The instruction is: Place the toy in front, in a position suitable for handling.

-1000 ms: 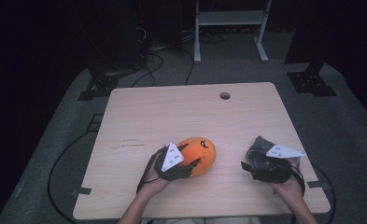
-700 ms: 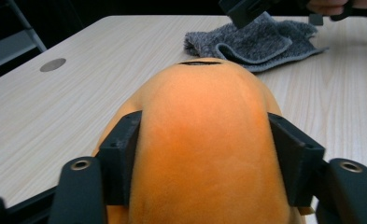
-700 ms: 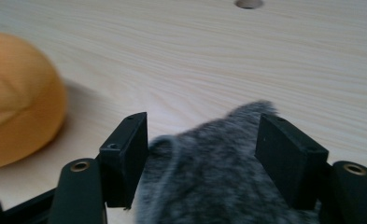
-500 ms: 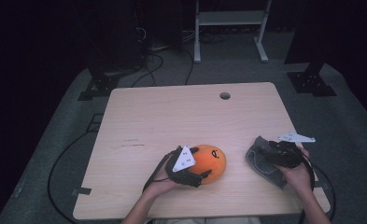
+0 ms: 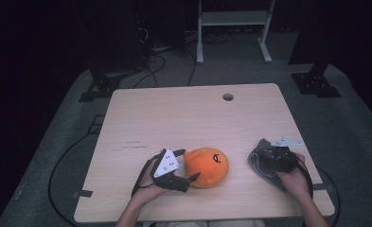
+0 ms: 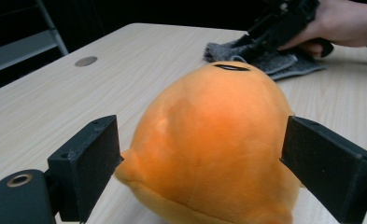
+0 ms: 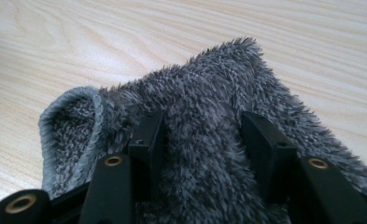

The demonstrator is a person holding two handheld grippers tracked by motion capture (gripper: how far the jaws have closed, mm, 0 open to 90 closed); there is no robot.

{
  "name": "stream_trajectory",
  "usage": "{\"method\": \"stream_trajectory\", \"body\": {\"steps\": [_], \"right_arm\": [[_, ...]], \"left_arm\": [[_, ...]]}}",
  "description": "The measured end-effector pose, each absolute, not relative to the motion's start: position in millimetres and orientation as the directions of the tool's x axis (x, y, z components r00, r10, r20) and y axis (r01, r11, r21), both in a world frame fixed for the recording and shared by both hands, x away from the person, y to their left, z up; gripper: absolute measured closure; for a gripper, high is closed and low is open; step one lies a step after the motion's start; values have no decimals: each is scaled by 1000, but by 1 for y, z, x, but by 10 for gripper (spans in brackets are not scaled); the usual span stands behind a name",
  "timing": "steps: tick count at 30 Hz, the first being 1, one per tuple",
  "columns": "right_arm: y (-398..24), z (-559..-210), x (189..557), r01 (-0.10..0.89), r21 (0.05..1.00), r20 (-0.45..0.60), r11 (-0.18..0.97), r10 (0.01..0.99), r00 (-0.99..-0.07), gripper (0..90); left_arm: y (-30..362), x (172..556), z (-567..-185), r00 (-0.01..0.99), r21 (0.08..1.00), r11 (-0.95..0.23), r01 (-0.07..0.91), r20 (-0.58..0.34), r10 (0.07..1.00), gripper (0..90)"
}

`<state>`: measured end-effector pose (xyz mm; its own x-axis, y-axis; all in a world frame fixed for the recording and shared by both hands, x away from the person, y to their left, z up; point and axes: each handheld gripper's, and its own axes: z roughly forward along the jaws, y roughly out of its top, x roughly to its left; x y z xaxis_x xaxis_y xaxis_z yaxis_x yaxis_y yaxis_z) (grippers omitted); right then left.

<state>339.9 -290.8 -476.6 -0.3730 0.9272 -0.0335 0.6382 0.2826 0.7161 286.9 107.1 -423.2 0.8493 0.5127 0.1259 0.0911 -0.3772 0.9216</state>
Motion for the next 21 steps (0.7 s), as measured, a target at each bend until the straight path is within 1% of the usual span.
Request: {"method": "stream_trajectory", "body": {"steps": [2, 5, 7, 8, 9, 10, 13, 16, 17, 20, 21], "right_arm": [[-291, -477, 340, 638, 717, -30, 279, 928, -372, 507], [-291, -475, 339, 645, 709, -22, 286, 923, -385, 617], [-290, -474, 339, 651, 701, -22, 290, 922, -386, 658], [-290, -474, 339, 651, 701, -22, 290, 922, -386, 658], [-288, -473, 338, 658, 694, -23, 292, 923, -385, 690], [-288, -473, 338, 658, 694, -23, 292, 923, -385, 690], [-288, -470, 339, 680, 679, 2, 277, 926, -378, 741], [-289, -469, 339, 685, 674, 15, 277, 921, -388, 749], [-292, -468, 338, 694, 670, 47, 262, 919, -392, 753], [-295, -463, 335, 693, 681, 97, 237, 909, -405, 756], [-295, -463, 335, 693, 681, 97, 237, 909, -405, 756]], "left_arm": [[107, 286, -421, 851, 924, -373, 83, 129, 509, 110], [103, 286, -421, 856, 926, -370, 78, 128, 501, 111], [103, 286, -421, 858, 926, -368, 83, 122, 499, 111], [103, 287, -422, 860, 927, -365, 88, 114, 498, 111], [103, 287, -422, 862, 928, -359, 98, 102, 497, 111], [103, 287, -422, 862, 928, -359, 98, 102, 497, 111], [102, 287, -422, 857, 925, -370, 89, 118, 501, 114], [102, 287, -421, 857, 924, -372, 90, 118, 502, 117], [103, 286, -421, 860, 925, -368, 90, 114, 498, 123], [102, 286, -421, 861, 922, -378, 84, 125, 494, 141], [101, 286, -422, 861, 920, -384, 79, 132, 492, 141]]}}
